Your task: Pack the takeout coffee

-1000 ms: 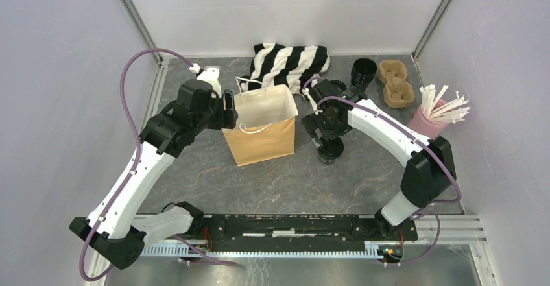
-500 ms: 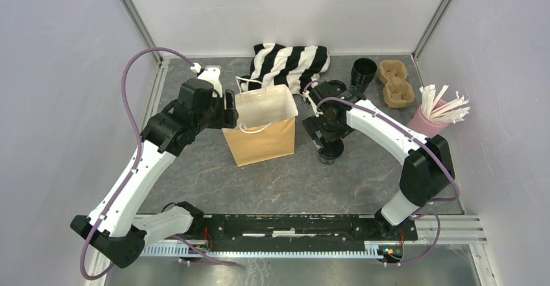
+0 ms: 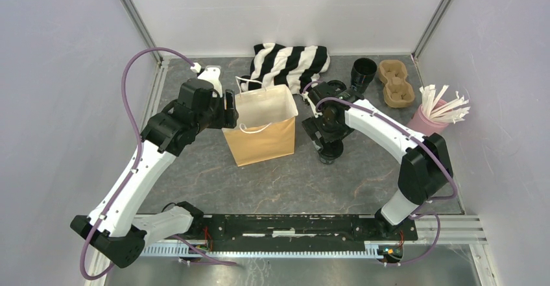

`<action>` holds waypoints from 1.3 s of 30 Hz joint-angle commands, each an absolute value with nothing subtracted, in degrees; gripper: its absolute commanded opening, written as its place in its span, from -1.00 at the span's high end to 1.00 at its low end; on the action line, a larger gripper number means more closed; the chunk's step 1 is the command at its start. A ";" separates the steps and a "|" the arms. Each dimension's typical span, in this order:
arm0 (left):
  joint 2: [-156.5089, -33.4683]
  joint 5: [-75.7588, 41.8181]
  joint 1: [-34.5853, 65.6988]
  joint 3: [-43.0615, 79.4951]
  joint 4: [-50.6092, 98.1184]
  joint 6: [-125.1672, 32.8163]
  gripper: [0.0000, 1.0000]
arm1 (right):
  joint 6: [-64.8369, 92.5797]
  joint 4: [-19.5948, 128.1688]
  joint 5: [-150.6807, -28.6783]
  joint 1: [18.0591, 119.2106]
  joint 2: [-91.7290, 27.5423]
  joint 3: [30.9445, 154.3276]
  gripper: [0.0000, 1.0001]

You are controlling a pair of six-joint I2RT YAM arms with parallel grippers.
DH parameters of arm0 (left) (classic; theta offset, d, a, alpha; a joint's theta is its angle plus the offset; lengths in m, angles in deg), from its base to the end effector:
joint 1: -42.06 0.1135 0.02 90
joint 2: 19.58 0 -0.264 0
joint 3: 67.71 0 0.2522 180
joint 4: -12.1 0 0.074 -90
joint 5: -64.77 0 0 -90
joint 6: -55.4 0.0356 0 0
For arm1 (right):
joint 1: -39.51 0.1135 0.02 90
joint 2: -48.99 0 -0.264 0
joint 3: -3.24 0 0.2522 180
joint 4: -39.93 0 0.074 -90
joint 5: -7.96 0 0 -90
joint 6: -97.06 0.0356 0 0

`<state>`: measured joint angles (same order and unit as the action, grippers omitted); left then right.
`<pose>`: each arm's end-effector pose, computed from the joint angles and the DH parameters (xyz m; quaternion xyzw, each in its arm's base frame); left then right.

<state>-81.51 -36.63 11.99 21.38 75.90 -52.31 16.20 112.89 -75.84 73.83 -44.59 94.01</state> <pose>0.1831 -0.0979 0.3966 0.0514 0.8887 -0.0998 0.4444 0.2626 0.1746 0.2586 -0.2094 0.9685 -0.0041 0.1348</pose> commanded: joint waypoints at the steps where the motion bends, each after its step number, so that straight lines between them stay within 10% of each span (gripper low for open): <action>1: -81.36 -36.39 12.17 23.50 74.36 -49.28 -0.44 | 16.56 112.88 -75.66 73.56 -44.89 94.57 -0.88; 39: -80.49 -45.11 12.17 28.38 79.26 -57.16 -0.48 | 16.86 108.80 -72.71 73.21 -36.03 92.85 -0.66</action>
